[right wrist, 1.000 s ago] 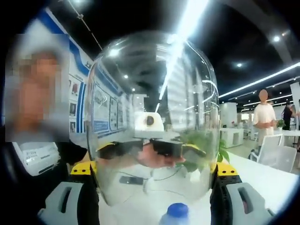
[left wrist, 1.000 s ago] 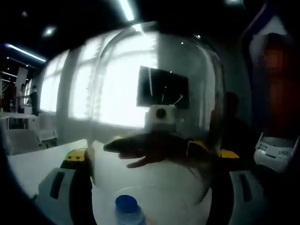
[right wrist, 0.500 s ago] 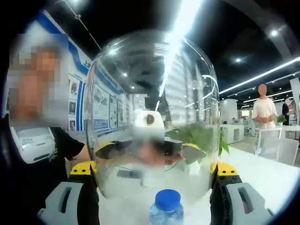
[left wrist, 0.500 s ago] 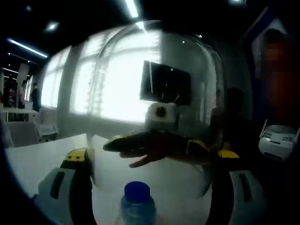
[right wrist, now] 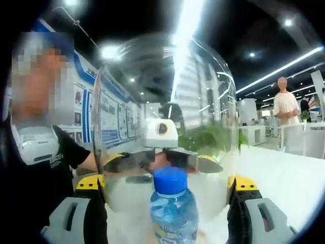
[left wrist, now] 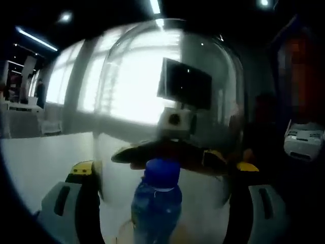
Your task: Open the cover put in the Mizone put the cover back on
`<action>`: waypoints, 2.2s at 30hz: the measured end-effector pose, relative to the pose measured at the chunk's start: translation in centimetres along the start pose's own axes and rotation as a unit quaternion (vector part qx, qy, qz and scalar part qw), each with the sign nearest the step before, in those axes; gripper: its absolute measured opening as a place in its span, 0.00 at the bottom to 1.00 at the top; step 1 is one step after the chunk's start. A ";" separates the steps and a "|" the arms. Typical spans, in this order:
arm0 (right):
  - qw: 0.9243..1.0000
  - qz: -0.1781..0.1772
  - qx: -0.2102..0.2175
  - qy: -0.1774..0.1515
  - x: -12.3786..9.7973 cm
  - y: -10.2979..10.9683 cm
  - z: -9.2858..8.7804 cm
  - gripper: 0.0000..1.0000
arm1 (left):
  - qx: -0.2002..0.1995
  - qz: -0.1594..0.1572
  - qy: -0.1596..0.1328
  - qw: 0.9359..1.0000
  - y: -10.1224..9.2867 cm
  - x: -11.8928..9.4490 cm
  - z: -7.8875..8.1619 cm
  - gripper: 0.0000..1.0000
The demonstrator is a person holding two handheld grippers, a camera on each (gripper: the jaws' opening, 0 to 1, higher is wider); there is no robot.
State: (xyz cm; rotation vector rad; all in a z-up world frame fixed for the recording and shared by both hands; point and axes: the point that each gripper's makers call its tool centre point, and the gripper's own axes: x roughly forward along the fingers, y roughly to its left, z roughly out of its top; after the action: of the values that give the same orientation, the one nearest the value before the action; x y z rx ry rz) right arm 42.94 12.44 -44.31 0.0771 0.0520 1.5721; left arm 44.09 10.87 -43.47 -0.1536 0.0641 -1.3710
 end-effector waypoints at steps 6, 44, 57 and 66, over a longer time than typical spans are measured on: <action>1.000 0.003 0.004 0.004 0.2 -0.5 -1.9 0.91 | -0.003 0.002 0.004 1.000 0.6 -0.2 -1.8 0.87; 0.999 0.017 -0.028 0.033 0.0 -0.5 -8.8 0.91 | 0.027 0.011 0.048 0.998 0.9 -0.4 -9.2 0.87; 0.999 0.007 -0.027 0.034 -0.3 -0.4 -8.7 0.91 | 0.029 0.027 0.047 0.998 0.9 -0.7 -9.0 0.86; 0.998 -0.013 -0.027 0.047 -0.5 -0.4 -8.8 0.90 | 0.028 0.043 0.040 0.998 0.7 -1.2 -8.5 0.86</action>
State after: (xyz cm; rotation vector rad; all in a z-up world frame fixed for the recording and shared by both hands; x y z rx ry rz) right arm 42.65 12.06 -53.08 -0.0394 0.0830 1.5492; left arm 43.35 11.57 -52.03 -0.0482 0.0979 -1.2909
